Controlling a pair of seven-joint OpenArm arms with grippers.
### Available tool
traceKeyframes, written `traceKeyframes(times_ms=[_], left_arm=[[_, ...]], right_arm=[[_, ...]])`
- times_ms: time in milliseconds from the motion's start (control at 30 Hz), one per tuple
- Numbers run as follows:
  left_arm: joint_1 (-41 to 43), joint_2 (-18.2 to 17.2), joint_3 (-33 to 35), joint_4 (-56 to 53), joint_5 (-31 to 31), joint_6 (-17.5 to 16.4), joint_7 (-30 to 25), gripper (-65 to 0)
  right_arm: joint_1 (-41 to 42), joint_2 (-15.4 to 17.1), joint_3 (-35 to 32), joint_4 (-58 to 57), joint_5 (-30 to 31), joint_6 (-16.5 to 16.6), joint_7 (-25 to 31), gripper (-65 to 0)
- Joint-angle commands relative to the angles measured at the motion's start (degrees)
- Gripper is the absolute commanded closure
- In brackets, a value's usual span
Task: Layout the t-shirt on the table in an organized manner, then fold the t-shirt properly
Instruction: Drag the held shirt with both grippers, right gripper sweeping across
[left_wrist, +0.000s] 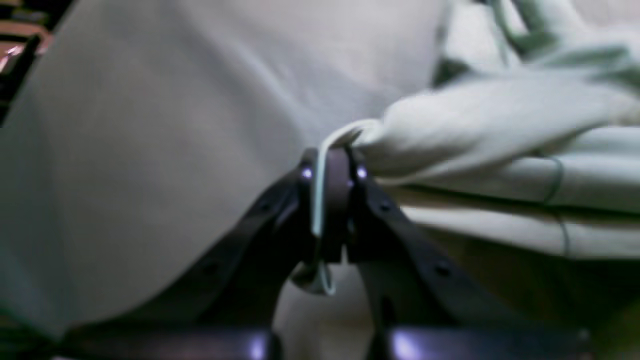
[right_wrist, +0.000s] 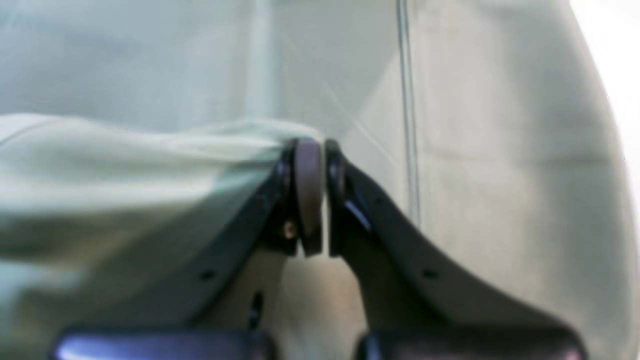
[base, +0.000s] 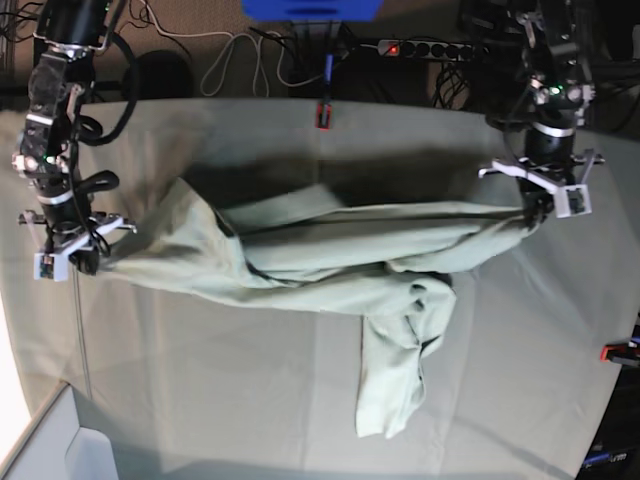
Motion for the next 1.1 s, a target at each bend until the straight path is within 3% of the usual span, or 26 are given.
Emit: traceKeyframes(times_ms=[0, 300, 433, 600, 767, 867, 1067], left_arm=[[0.17, -0.73, -1.75, -0.12, 0.14, 1.84, -1.09, -0.1], [3.6, -0.2, -3.42, -1.44, 0.14, 1.84, -1.36, -0.1], [3.68, -0.12, -2.98, -1.53, 0.14, 1.84, -1.36, -0.1], [4.04, -0.56, -3.07, -1.53, 0.14, 1.84, -1.36, -0.1], [3.95, -0.64, -3.07, -1.53, 0.14, 1.84, -1.36, -0.1], [3.95, -0.64, -3.24, -1.53, 0.14, 1.84, -1.36, -0.1], [3.95, -0.64, -3.24, -1.53, 0.14, 1.84, -1.36, -0.1]], right_arm=[[1.18, 1.32, 0.74, 1.09, -0.18, -0.91, 1.23, 0.0], [2.94, 1.14, 4.09, 1.18, 0.09, -0.82, 1.15, 0.0], [-0.05, -1.58, 3.47, 3.55, -0.09, -0.65, 1.15, 0.0], [-5.67, -3.17, -6.99, 8.74, -0.18, -0.65, 1.15, 0.0], [-8.93, -2.81, -18.95, 9.27, -0.88, -0.65, 1.15, -13.5], [-9.45, -3.25, -23.26, 9.0, -4.66, -0.91, 1.15, -21.4], [-10.95, -6.95, -24.93, 7.68, -12.22, -1.0, 1.23, -26.0]])
